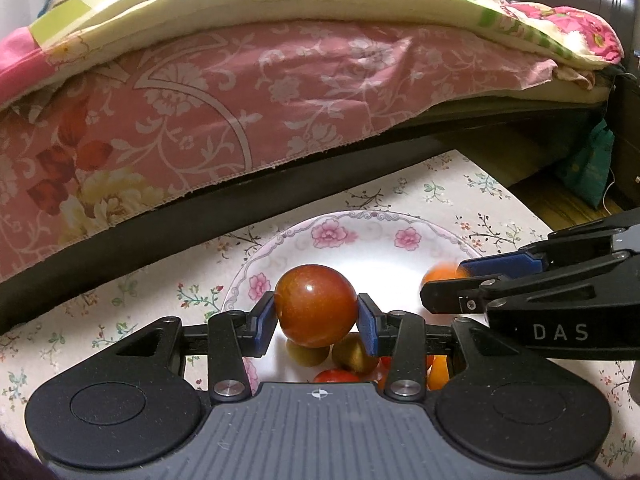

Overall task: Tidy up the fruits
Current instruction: 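Carry the large tomato and tangerine over the white plate and open both tools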

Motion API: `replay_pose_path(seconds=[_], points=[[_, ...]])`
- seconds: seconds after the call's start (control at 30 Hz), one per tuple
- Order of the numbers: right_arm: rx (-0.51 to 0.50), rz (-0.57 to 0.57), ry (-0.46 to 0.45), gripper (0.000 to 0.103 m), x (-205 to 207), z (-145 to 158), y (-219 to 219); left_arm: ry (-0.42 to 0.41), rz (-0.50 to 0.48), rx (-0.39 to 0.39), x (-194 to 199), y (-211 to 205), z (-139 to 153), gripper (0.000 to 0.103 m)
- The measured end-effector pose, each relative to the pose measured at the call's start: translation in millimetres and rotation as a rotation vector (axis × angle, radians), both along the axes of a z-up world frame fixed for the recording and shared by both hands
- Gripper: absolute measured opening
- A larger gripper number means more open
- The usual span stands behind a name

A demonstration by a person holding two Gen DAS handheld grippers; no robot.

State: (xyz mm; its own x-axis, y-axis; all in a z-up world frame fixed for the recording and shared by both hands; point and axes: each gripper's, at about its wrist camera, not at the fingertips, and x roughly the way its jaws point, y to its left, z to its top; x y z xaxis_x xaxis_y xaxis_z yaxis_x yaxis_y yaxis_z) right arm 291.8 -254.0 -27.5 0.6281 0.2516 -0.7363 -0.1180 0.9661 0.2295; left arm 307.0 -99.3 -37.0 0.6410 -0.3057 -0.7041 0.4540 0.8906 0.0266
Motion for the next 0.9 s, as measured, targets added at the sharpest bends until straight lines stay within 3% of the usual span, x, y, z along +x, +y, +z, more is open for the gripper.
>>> replay_pose_path(seconds=[0.27, 0.57, 0.9], points=[[0.010, -0.014, -0.003, 0.035, 1, -1, -2, 0.010, 0.004, 0.000, 2, -1, 0, 0.051], [0.014, -0.034, -0.014, 0.036, -2, 5, -5, -0.013, 0.007, -0.004, 1, 0, 10, 0.062], [0.019, -0.023, -0.024, 0.039, -19, 20, 2, -0.018, 0.022, -0.034, -29, 26, 41, 0.062]])
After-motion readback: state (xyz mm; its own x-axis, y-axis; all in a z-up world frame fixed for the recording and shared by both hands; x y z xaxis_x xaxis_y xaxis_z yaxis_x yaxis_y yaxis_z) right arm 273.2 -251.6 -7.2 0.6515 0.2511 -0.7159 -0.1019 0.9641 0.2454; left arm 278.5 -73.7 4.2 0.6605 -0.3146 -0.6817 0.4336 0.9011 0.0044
